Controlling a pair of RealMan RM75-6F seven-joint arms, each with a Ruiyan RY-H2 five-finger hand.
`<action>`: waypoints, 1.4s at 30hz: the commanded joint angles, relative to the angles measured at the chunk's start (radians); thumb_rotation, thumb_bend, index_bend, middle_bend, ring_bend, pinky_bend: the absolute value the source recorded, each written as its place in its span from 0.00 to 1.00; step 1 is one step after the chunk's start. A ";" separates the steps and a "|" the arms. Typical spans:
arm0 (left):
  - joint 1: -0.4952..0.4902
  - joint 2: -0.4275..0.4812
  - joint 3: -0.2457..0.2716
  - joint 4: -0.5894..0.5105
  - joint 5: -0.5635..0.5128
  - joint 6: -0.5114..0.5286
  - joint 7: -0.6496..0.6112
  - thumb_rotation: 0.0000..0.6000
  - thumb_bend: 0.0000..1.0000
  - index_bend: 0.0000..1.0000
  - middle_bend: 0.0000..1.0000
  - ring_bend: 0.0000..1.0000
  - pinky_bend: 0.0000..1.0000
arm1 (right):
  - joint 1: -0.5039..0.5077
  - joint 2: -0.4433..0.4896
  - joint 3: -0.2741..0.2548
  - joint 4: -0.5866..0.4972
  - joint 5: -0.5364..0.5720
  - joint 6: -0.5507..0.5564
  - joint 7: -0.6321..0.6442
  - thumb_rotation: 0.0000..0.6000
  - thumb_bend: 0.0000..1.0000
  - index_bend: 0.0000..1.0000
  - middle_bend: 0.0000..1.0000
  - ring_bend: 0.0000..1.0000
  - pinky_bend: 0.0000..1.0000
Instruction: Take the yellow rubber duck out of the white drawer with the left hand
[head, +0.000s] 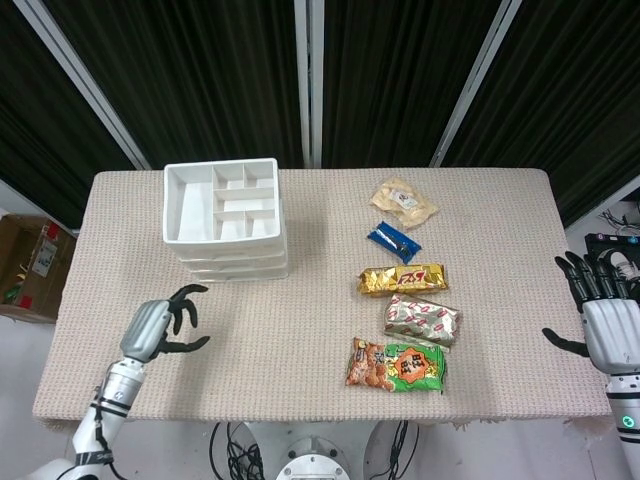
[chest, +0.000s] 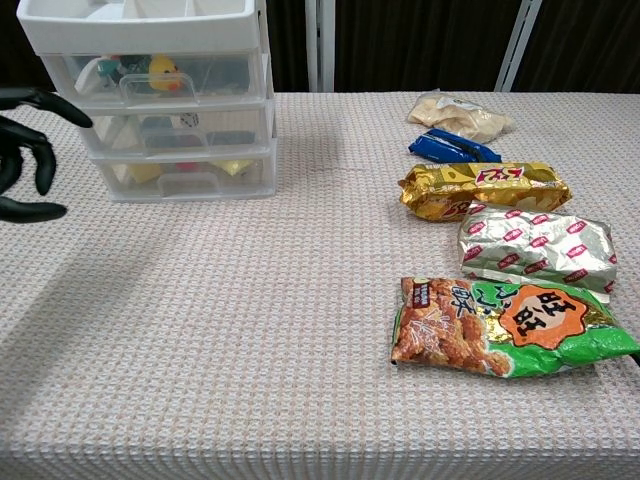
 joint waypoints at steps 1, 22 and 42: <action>-0.041 -0.077 -0.041 0.009 -0.078 -0.053 -0.083 1.00 0.29 0.22 0.72 0.88 1.00 | 0.000 -0.003 -0.002 0.000 0.003 -0.003 -0.001 1.00 0.01 0.00 0.05 0.00 0.02; -0.079 -0.407 -0.161 0.186 -0.196 0.005 -0.315 1.00 0.40 0.14 0.83 0.94 1.00 | 0.004 -0.009 -0.005 -0.014 0.026 -0.022 -0.026 1.00 0.01 0.00 0.05 0.00 0.02; -0.114 -0.489 -0.235 0.276 -0.173 -0.028 -0.571 1.00 0.41 0.16 0.84 0.94 1.00 | 0.003 -0.012 -0.006 -0.007 0.042 -0.031 -0.025 1.00 0.01 0.00 0.05 0.00 0.02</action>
